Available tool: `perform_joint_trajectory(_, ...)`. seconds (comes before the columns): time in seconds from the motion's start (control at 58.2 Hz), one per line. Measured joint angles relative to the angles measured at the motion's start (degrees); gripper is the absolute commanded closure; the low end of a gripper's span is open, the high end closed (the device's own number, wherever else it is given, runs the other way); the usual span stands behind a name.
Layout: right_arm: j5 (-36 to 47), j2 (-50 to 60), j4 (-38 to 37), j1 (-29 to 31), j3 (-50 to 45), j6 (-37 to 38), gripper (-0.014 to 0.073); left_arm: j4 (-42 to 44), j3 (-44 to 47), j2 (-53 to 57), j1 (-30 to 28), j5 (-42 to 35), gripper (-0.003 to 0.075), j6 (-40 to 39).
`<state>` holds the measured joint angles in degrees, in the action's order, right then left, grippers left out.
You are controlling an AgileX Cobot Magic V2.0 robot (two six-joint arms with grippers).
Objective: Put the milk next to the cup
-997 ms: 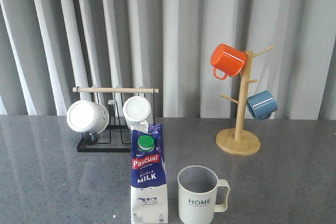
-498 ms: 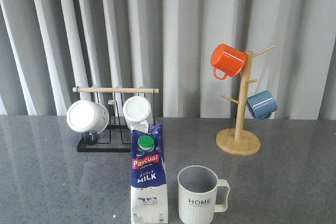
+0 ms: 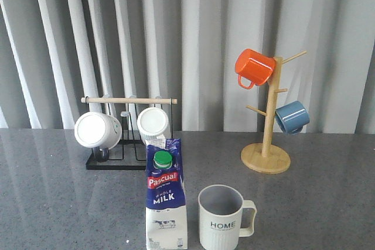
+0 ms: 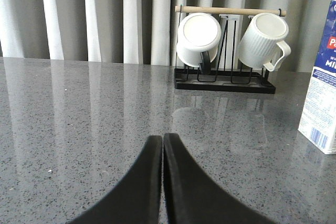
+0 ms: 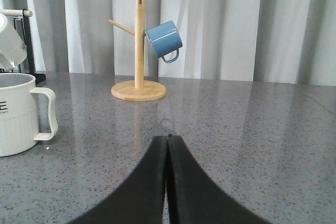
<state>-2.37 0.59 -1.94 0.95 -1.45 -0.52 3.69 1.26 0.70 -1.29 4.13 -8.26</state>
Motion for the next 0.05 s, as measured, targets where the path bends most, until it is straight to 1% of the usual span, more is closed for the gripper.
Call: perform_joint_trajectory(0.052,0.0,0.0,0.0,0.0,0.0,0.0,0.0603,0.0,0.0,0.0,0.0,0.0,0.0728,0.0)
